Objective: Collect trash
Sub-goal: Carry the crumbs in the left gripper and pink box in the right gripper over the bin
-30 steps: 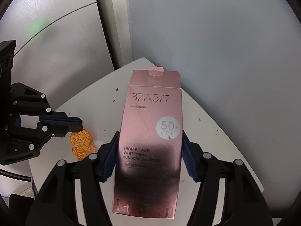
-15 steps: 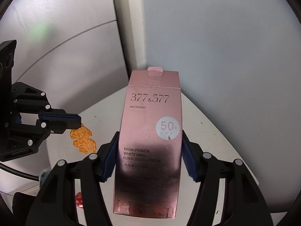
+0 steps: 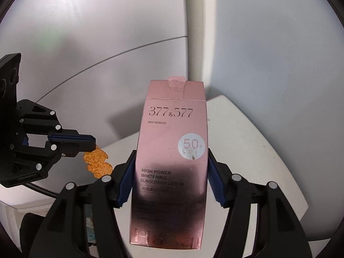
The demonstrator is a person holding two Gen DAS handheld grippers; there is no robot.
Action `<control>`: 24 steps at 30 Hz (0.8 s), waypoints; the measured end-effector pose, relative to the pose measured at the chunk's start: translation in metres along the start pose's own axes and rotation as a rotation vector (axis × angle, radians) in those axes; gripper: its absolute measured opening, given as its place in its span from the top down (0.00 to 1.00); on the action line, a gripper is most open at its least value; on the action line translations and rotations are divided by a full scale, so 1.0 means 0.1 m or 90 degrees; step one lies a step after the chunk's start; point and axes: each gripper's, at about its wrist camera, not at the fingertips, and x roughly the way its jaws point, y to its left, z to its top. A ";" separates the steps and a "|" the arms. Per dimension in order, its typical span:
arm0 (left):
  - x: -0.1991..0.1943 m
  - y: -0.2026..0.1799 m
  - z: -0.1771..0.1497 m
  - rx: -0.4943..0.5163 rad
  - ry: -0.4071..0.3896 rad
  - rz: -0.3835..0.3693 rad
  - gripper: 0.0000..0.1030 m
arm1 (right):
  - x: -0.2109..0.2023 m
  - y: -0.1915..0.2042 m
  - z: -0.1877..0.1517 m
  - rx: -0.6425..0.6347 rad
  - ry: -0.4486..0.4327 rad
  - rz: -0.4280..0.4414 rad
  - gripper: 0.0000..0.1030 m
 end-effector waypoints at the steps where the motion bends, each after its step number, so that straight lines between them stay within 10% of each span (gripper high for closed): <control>1: -0.09 0.00 -0.07 -0.007 0.000 0.008 0.99 | -0.02 0.08 -0.01 -0.005 -0.002 0.007 0.43; 24: -1.46 -0.03 -1.68 -0.142 0.013 0.127 0.99 | 0.28 2.01 -0.47 -0.159 0.041 0.156 0.44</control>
